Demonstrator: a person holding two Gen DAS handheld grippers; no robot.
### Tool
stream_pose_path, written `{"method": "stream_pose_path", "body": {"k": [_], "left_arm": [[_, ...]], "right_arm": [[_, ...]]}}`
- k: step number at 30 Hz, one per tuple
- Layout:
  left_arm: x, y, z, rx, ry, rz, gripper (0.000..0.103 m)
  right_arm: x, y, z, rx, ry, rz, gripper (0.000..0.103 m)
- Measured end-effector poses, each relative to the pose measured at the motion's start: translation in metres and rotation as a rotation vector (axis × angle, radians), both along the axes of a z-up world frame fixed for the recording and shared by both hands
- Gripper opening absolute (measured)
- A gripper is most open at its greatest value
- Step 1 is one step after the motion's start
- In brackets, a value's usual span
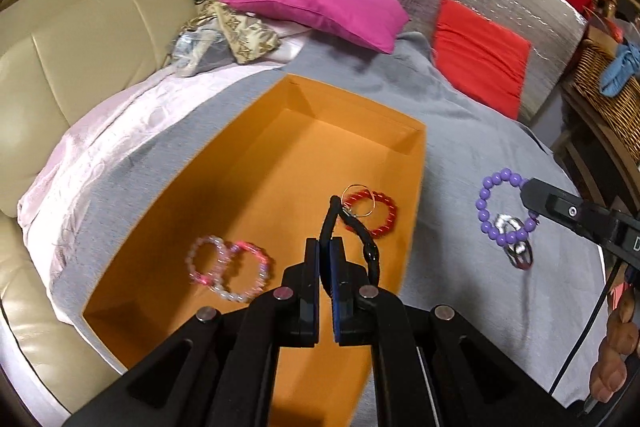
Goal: Organize jewelry
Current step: 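Carry the black and purple bracelets over the orange box with both tools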
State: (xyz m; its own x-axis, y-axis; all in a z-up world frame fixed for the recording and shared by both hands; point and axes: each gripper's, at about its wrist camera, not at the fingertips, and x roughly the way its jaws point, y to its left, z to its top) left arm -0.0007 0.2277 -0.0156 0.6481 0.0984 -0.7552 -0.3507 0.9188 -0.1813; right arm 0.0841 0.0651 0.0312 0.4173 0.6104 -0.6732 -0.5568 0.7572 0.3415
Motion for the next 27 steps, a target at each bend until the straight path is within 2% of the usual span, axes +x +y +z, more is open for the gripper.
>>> {"method": "stream_pose_path", "body": {"k": [7, 13, 27], "left_arm": [[0.01, 0.018, -0.007, 0.003, 0.028, 0.042, 0.005], [0.02, 0.031, -0.013, 0.014, 0.054, 0.086, 0.005], [0.043, 0.05, -0.03, 0.011, 0.105, 0.134, 0.005]], "right_arm": [[0.017, 0.045, -0.005, -0.005, 0.018, 0.057, 0.01], [0.036, 0.08, -0.02, -0.061, 0.035, 0.088, 0.01], [0.08, 0.116, -0.051, -0.156, 0.073, 0.091, 0.01]]}}
